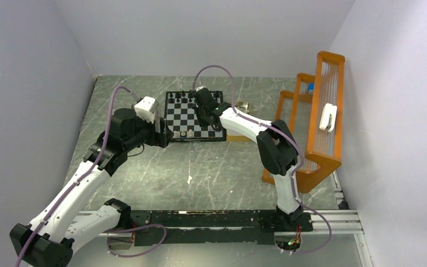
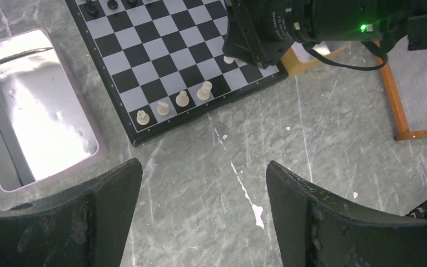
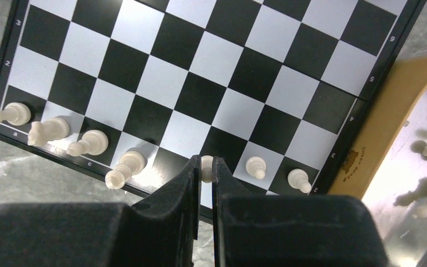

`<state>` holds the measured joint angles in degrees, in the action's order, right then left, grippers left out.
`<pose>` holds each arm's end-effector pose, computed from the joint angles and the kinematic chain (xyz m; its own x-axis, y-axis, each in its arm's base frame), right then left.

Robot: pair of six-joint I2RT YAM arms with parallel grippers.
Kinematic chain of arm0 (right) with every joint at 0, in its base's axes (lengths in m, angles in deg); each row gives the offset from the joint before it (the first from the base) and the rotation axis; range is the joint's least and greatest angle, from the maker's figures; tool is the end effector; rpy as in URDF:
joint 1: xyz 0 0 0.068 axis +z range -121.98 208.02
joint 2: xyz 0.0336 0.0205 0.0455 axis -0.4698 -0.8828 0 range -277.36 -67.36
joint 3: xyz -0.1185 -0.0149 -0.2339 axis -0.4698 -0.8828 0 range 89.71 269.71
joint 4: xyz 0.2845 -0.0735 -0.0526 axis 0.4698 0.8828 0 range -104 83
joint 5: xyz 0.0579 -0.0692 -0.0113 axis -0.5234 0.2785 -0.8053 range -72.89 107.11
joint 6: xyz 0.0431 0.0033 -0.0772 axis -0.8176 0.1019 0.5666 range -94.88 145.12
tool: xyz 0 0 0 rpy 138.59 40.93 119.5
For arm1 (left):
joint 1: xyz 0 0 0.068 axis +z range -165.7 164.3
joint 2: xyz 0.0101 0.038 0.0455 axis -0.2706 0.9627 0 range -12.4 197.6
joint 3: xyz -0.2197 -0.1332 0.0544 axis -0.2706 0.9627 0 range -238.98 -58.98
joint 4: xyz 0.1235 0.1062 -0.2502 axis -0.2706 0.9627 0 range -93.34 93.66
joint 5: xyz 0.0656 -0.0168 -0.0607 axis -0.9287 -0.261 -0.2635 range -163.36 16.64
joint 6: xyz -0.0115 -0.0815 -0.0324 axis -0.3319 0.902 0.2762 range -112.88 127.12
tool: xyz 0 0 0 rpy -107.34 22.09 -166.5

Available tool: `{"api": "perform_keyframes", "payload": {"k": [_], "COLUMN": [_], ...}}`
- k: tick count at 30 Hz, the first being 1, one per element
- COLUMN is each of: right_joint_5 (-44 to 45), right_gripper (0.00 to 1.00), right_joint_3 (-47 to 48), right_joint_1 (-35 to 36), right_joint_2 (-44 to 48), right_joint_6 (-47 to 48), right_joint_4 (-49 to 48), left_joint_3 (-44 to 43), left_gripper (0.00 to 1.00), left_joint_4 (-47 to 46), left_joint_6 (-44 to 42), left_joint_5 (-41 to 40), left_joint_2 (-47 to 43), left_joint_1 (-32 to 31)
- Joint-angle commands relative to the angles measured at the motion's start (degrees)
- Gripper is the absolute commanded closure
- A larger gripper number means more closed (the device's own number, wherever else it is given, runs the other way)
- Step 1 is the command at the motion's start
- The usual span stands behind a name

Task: Set up the chess pieces on the board
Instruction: Place the chess piece on the chessboard.

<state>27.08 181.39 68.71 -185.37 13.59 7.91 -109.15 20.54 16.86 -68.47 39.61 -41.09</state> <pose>0.4042 0.3295 0.1519 -0.6651 -0.3123 -0.6783 -0.4304 0.9026 0.0065 0.2566 -0.1293 0.2980 -0.4704 0.0368 -0.8817 0.4232 0.8861 -0.1888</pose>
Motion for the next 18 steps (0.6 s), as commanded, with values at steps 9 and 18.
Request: {"api": "perform_keyframes", "payload": {"k": [9, 18], "right_joint_5": [4.5, 4.5], "right_gripper": [0.87, 0.87], "right_joint_3": [-0.7, 0.4], "right_joint_1": [0.9, 0.9], "right_joint_2": [-3.3, -5.1], "right_joint_6": [-0.2, -0.3], "right_joint_4": [-1.8, -1.5], "left_joint_3": [-0.4, -0.4], "left_gripper": [0.14, 0.14], "left_joint_4": [0.2, 0.3], "left_joint_6": [-0.1, -0.1], "left_joint_5": [-0.3, -0.3], "left_joint_2": [-0.7, -0.7], "left_joint_1": [0.7, 0.7]}}
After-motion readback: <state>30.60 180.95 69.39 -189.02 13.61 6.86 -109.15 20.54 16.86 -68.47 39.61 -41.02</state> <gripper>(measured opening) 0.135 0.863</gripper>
